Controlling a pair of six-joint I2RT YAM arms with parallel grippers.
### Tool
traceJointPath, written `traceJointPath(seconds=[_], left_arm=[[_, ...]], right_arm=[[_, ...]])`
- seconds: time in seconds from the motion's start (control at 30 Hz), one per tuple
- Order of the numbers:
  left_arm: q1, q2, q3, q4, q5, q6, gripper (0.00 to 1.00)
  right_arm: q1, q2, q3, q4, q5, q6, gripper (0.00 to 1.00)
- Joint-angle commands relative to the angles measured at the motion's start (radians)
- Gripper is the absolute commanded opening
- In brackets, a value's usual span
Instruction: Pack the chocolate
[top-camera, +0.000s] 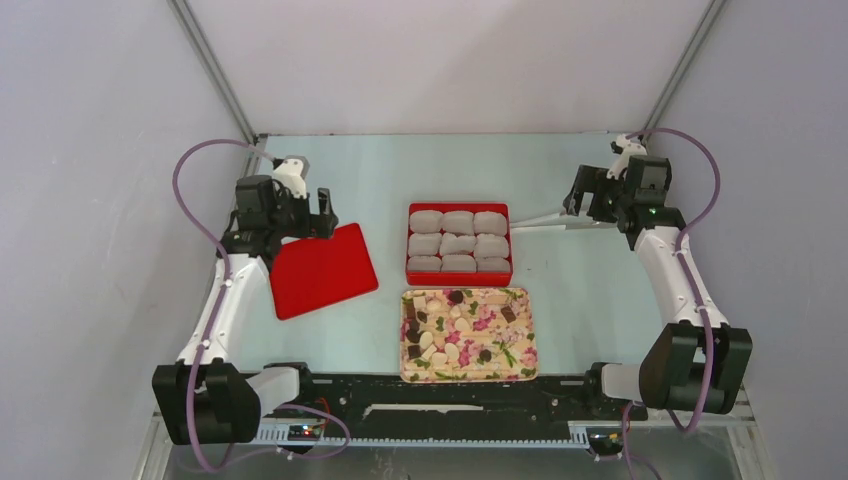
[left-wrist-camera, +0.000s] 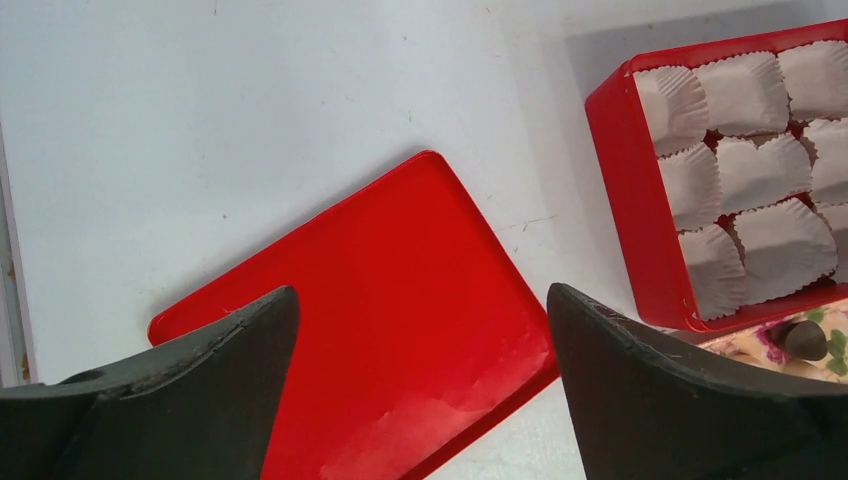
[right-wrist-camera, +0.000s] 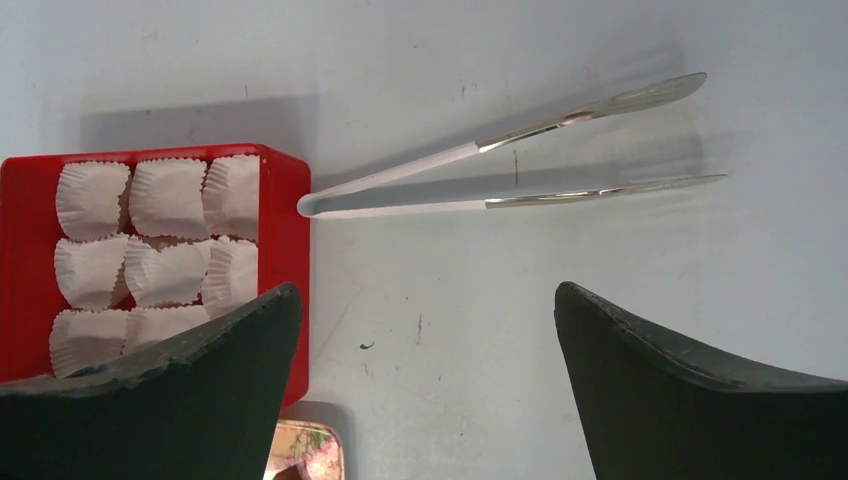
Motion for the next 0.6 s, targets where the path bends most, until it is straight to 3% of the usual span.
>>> traceJointPath(seconds=[0.0,0.13,0.33,0.57], left_arm=[[-0.01,-0.016,-0.02,0.035,0.01,0.015,1.0],[-0.017,-0.014,-0.014,0.027,0.025,0.034,1.0],[-0.071,0.019,0.037,-0.019,0.001,0.036,0.98],[-0.156,0.023,0.069,-0.036,-0.023,0.058,0.98]], right_arm=[[-0.001,0.003,0.004,0.077,0.013,-0.007,1.0],[-0.003,0.061,0.057,0.044,0.074,-0.119,0.99],[-0.044,0.28,0.258,-0.125,0.287,0.115,0.87],[-0.05,0.378,0.305,-0.166,0.289,0.286,0.8]])
